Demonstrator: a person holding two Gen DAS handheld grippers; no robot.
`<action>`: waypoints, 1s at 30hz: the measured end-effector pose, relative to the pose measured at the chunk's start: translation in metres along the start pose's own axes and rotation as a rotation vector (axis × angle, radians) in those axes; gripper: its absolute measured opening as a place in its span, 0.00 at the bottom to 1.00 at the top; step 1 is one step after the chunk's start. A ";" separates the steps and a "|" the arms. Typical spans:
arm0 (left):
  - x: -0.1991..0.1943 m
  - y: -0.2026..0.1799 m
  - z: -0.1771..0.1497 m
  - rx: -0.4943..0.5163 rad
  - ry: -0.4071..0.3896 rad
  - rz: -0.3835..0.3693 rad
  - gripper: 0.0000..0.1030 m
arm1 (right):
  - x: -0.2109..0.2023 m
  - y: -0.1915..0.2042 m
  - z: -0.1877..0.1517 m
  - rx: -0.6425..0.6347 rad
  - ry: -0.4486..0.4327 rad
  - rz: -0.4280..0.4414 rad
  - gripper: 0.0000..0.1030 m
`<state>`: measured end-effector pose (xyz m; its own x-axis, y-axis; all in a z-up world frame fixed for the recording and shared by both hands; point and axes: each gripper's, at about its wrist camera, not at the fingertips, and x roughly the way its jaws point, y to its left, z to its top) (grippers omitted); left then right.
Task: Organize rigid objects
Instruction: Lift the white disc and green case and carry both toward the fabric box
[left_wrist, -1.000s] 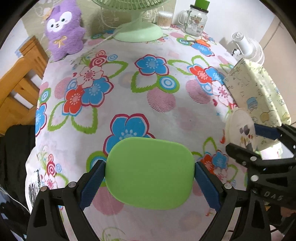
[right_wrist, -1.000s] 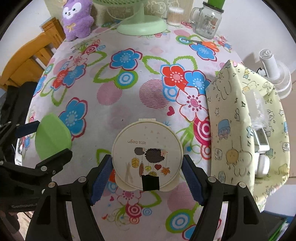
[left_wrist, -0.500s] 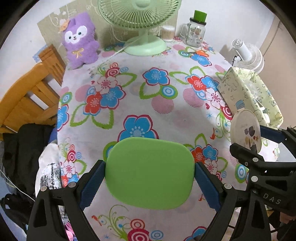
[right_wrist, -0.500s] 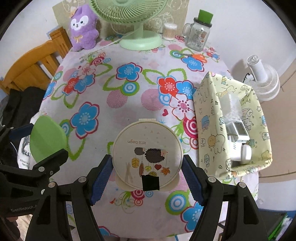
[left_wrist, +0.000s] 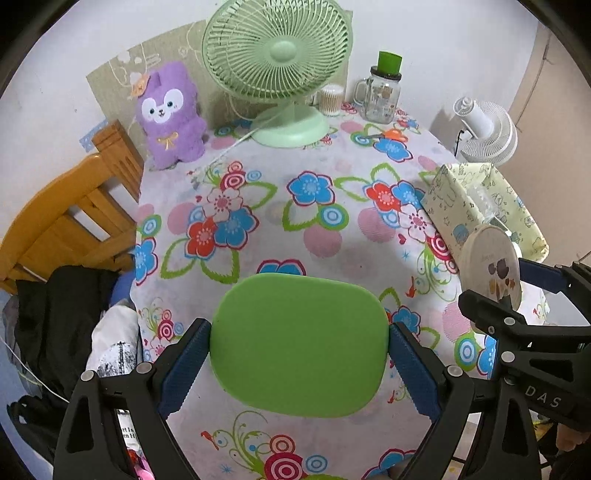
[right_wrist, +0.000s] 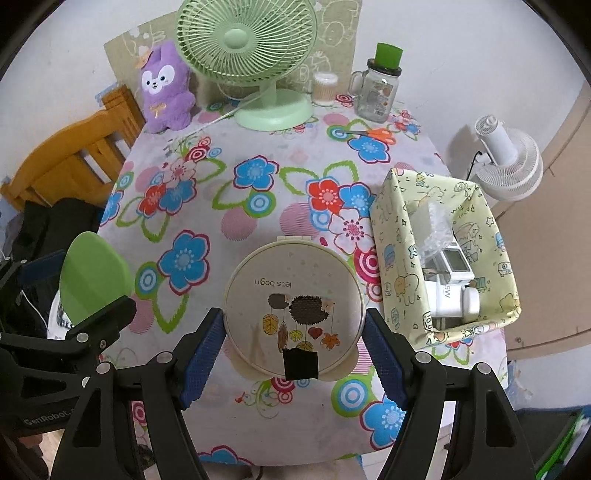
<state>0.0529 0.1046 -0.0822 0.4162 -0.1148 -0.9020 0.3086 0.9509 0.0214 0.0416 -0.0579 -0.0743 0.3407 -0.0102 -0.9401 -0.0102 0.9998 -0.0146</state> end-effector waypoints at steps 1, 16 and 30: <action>-0.001 0.000 0.001 -0.003 -0.007 0.004 0.93 | -0.001 -0.001 0.001 0.000 -0.004 0.003 0.74; 0.008 -0.039 0.022 -0.059 -0.008 0.037 0.93 | 0.007 -0.042 0.016 -0.053 -0.028 0.033 0.74; 0.015 -0.096 0.048 -0.096 -0.008 0.021 0.93 | 0.003 -0.108 0.031 -0.095 -0.019 0.023 0.74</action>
<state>0.0705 -0.0018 -0.0769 0.4285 -0.0969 -0.8983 0.2167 0.9762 -0.0020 0.0726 -0.1653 -0.0655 0.3574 0.0137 -0.9339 -0.1073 0.9939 -0.0265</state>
